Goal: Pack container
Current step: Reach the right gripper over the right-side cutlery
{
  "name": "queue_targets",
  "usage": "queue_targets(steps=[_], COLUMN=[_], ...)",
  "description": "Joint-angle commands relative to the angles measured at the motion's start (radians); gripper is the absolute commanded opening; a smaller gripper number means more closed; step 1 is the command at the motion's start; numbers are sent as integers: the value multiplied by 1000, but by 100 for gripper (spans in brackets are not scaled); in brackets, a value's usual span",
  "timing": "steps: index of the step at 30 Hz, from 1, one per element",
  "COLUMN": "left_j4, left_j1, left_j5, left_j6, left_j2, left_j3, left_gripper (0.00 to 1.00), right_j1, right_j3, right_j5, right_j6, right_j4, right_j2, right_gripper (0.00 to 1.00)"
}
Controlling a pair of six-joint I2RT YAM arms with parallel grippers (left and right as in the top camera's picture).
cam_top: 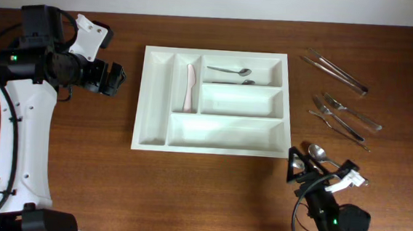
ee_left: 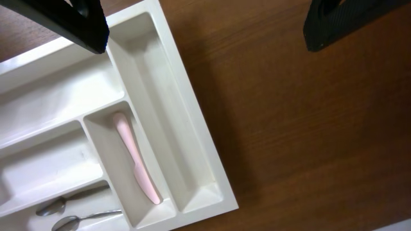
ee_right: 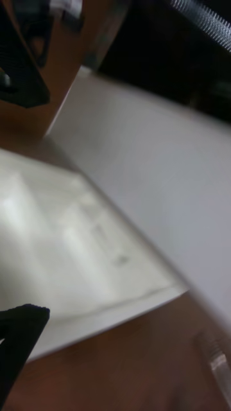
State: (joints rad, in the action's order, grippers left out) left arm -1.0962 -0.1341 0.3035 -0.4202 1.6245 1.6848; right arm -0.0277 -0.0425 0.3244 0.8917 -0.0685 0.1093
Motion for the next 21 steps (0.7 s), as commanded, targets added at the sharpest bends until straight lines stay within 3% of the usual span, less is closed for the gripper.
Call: queue_targets(steps=[1,9,15,21], left_j4=[-1,-1,-1,-1], left_j1=[0,0,0,0], left_j5=[11,11,11,11], left_j6=[-16,-16,-16,-16], left_j2=[-32,-32,-32,-32], left_j3=[4,4,4,4], left_gripper=[99,99,99,99], right_j1=[-44,-188,-223,-224], right_j3=[-127,-643,-1096,-1432], right_j5=[33,50,-19,-49], right_j6=[-125,-458,-614,-774], right_j4=[-118,-502,-754,-777], right_j2=[113,658,1062,1357], right_gripper=[99,99,99,99])
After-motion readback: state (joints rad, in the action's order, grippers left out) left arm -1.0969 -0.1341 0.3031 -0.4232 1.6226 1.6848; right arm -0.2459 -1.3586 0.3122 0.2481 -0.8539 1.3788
